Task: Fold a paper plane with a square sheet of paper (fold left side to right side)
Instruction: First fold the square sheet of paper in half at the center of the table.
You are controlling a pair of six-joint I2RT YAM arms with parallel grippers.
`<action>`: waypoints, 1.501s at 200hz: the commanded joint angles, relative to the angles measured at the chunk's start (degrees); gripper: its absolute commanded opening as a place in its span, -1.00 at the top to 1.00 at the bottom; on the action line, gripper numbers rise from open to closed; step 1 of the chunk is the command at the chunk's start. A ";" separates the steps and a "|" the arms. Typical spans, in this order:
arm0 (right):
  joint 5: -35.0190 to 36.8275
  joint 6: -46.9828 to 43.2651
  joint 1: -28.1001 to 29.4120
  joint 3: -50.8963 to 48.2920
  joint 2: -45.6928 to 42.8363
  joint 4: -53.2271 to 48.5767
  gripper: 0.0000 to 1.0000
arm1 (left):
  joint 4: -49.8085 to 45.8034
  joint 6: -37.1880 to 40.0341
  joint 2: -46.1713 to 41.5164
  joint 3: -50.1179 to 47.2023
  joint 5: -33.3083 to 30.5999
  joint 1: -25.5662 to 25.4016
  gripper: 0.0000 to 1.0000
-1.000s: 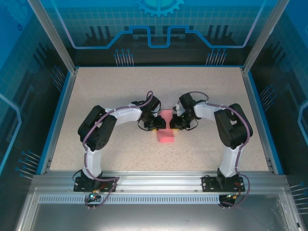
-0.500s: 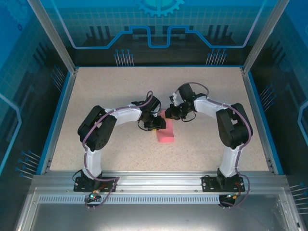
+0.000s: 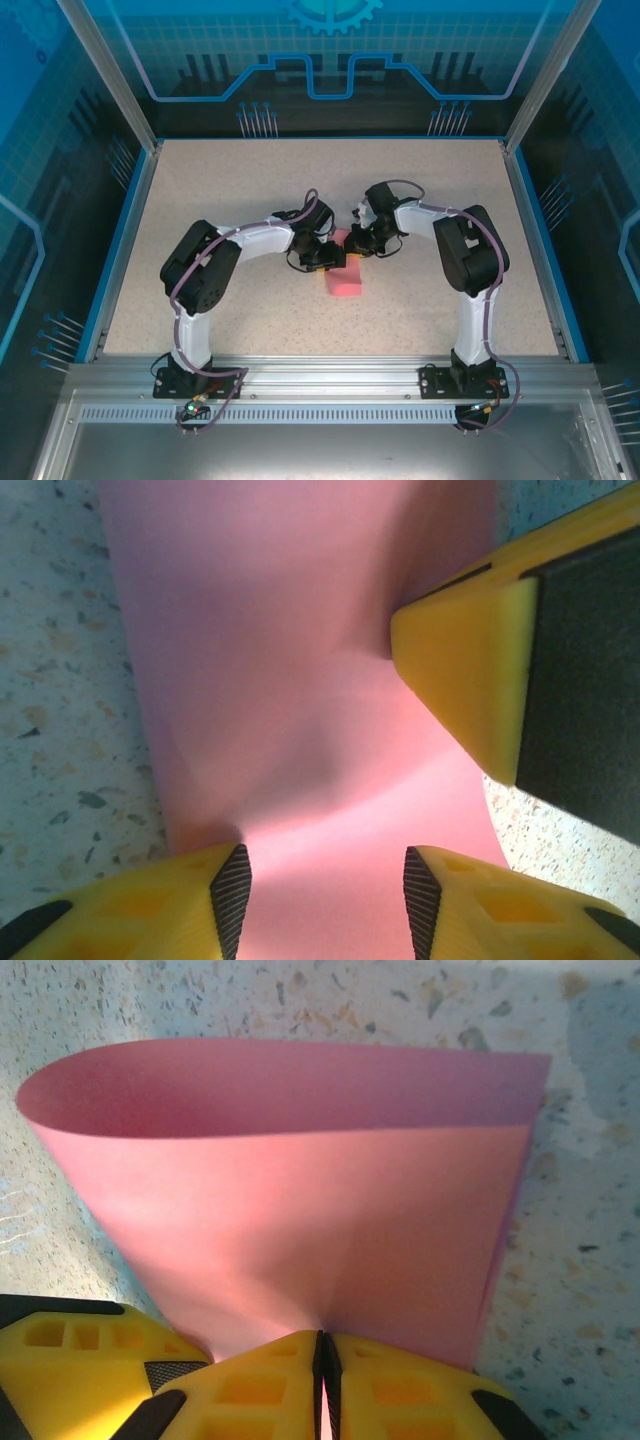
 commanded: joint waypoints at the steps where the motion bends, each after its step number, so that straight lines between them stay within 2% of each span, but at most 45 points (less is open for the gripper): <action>1: 4.88 0.07 0.32 -0.45 2.90 -3.40 0.74 | -1.85 1.72 -4.43 -1.72 -0.94 -0.07 -0.03; 33: 5.28 0.23 0.33 -1.03 2.74 -3.36 0.74 | 0.18 1.92 -7.06 -2.32 1.76 -0.37 -0.04; 168: 6.23 0.71 0.68 -1.51 2.01 -4.22 0.74 | 3.15 3.99 -2.10 -4.71 3.70 -2.14 0.09; 238: 7.03 1.24 0.68 -2.00 1.58 -5.24 0.74 | 4.66 4.48 -4.16 -11.01 3.26 -3.54 0.15; 300: 7.32 2.15 0.68 -2.56 1.93 -5.07 0.74 | 8.87 5.41 -9.89 -17.51 3.88 -5.35 0.15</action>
